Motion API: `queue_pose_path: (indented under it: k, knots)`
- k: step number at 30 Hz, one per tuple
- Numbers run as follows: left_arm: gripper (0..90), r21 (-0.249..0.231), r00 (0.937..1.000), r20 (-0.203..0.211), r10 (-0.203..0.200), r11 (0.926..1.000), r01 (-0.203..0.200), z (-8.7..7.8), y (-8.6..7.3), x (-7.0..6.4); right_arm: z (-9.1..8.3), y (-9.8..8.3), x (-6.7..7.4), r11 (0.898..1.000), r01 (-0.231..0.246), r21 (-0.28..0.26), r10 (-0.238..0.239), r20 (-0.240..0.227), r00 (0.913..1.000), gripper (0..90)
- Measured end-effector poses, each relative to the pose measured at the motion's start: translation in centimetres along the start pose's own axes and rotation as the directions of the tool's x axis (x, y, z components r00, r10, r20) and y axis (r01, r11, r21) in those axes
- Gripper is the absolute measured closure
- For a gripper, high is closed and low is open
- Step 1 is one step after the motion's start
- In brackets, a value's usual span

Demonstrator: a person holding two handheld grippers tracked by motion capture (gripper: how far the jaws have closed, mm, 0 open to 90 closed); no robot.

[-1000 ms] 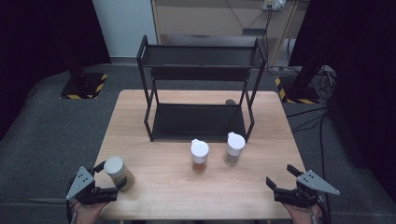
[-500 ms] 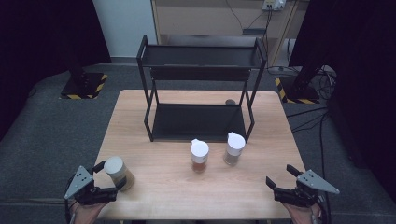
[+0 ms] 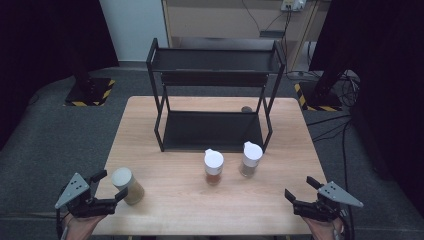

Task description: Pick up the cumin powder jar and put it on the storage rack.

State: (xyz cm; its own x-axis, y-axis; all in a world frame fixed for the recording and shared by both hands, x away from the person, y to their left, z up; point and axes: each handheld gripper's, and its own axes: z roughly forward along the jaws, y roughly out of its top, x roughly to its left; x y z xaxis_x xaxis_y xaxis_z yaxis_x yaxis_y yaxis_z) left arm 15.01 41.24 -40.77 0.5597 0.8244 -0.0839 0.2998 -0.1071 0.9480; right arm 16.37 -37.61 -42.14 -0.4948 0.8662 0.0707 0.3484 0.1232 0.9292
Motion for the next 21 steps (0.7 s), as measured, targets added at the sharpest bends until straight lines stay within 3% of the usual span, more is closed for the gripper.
queue_pose_path:
  k: [9,21]
  knots:
    - [0.0,0.068,0.9997,0.021,0.011,0.9976,-0.012,0.7,2.1,0.8,0.0,0.0,0.1,1.000,0.002,0.001,-0.002,0.003,1.0000,6.2]
    - [2.4,0.135,0.9995,0.029,0.013,0.9907,-0.016,2.1,2.5,1.6,-0.1,0.1,0.1,1.000,0.004,0.002,-0.004,0.005,1.0000,6.5]
